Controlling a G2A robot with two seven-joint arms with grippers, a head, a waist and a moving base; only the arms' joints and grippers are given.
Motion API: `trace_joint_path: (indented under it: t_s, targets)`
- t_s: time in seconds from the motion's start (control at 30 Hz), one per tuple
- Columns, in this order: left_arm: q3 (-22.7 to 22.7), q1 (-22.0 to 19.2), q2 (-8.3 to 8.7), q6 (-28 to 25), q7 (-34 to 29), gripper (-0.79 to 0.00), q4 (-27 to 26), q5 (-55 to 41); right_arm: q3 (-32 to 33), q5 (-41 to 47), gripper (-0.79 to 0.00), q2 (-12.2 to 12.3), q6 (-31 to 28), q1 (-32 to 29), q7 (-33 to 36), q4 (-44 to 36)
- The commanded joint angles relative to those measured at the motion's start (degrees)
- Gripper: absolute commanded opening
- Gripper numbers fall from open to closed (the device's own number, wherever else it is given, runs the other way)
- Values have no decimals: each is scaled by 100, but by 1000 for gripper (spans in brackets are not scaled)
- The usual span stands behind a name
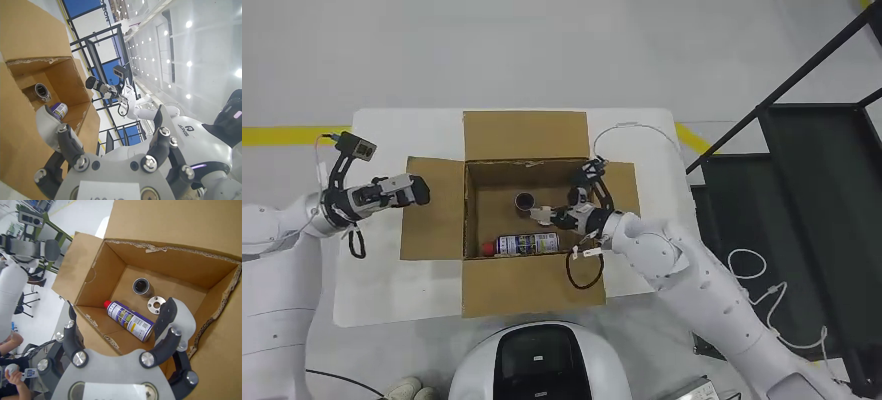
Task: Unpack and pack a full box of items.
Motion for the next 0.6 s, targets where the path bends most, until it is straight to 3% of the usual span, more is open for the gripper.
trace_joint_path:
  t_s: [0.0,0.57]
  targets:
    - [34,-33,55,45,-43,0,15,96,-96,-62,0,-21,22,106,46,117]
    - [89,-67,112,11,-10,0,19,-74,-96,-62,0,-21,22,106,46,117]
